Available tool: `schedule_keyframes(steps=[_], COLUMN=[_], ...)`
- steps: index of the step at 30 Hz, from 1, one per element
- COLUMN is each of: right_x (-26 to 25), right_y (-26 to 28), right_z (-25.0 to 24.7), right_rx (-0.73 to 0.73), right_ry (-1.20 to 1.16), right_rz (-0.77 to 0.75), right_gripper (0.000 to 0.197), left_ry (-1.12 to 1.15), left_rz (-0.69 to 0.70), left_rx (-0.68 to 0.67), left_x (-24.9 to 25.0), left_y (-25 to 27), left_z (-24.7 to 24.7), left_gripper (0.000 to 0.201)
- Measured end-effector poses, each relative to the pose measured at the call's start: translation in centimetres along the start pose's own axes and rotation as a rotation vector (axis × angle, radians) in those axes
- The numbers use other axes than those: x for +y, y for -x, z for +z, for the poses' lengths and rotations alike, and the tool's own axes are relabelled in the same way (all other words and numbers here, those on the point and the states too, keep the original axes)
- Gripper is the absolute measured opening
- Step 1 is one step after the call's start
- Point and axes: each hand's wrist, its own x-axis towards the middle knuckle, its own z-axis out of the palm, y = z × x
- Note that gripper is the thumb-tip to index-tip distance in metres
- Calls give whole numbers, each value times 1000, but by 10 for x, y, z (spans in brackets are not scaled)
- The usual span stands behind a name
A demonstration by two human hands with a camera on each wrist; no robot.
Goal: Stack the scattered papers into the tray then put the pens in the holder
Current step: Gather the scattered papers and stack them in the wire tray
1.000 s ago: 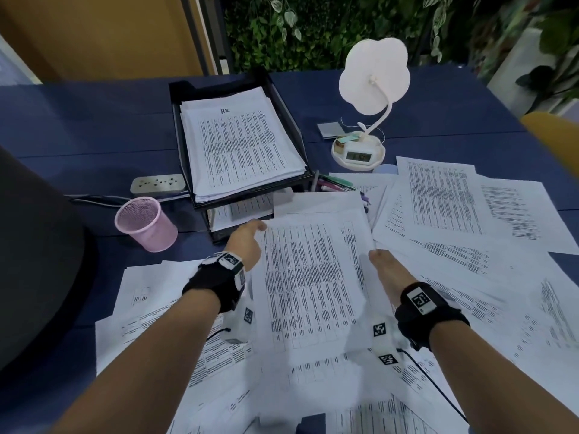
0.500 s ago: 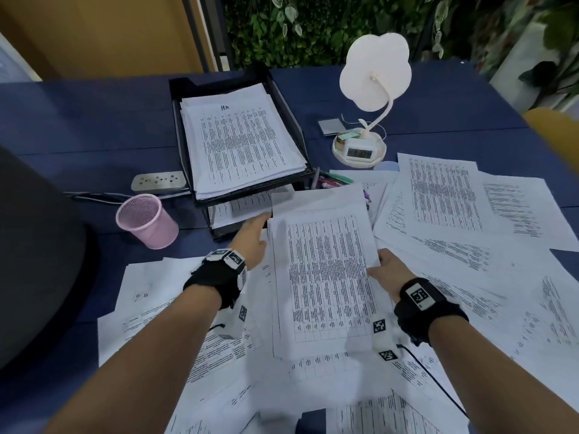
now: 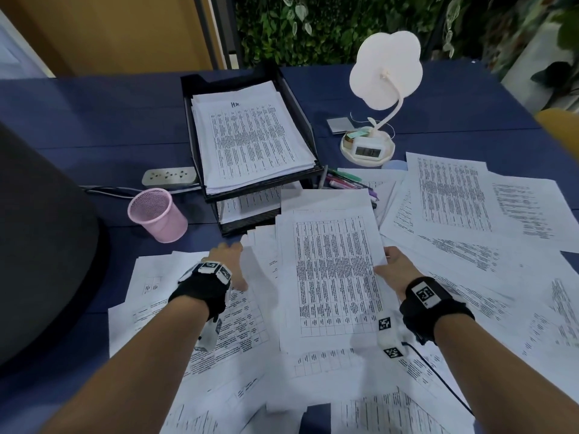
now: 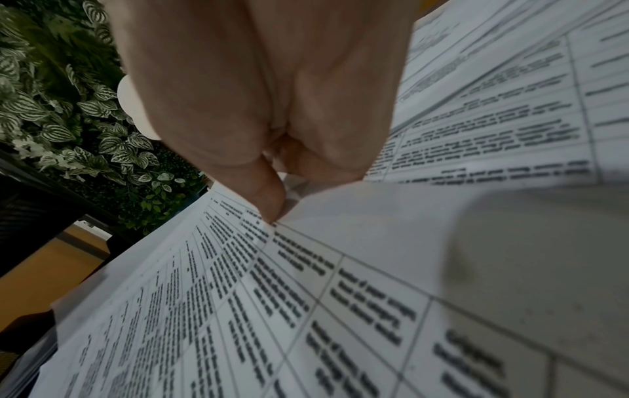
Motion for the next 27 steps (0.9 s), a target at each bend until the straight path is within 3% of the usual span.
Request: schedule_keyframes(steps=[3,9,11,13,14,16,23,27], right_x=[0,0,0,0,0,0,-2,-3], right_y=[0,1,1,1,0,-1,1,3], right_z=[0,0,0,0,0,0,0,0], right_rx=[6,21,38,40,37,33,24,23], right_ry=[11,39,49,46,42,49,67,42], right_rz=[-1,-7,-14,-12,-11,-9,7,15], right_gripper=[39,39,39,39,39,38,36,35], left_ry=[-20,-41,-45,58,127,198,6,103], left_rz=[-11,-6,21,74,101,145,257,306], left_rx=[24,90,92,88,99,158,531,672], left_x=[0,-2,-3,-4,-5,-5,15,28], left_y=[3,6,7,10,10,11,35,53], left_z=[3,1,-1,-10,-16,-30,-101,-131], left_gripper=[96,87,62,18,7,19,12,12])
